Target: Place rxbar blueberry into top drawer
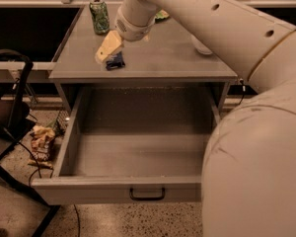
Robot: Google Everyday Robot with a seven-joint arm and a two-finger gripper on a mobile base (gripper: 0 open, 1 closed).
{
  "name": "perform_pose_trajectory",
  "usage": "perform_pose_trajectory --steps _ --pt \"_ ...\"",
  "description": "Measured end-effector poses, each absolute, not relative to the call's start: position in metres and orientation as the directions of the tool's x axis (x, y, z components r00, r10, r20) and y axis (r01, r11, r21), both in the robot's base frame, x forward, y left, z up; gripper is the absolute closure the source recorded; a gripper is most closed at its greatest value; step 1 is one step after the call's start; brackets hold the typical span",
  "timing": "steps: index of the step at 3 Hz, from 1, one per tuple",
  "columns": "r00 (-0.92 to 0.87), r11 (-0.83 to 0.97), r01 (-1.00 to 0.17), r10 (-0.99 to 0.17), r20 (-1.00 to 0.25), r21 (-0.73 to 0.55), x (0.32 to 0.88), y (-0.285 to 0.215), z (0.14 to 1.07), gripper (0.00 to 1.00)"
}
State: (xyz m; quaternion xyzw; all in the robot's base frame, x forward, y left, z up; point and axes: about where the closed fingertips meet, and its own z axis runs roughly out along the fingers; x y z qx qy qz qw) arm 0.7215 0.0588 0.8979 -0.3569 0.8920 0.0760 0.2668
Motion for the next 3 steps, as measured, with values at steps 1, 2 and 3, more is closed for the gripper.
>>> perform_pose_trajectory --steps 1,2,3 --pt "-0.642 0.754 -0.657 -0.57 -0.513 -0.016 0.741 0.079 0.878 0.0" --pt "-0.679 0.781 -0.625 -0.538 -0.499 0.009 0.762 0.085 0.862 0.0" --pt "-0.728 0.819 -0.574 -0.498 -0.471 0.021 0.779 0.082 0.841 0.0"
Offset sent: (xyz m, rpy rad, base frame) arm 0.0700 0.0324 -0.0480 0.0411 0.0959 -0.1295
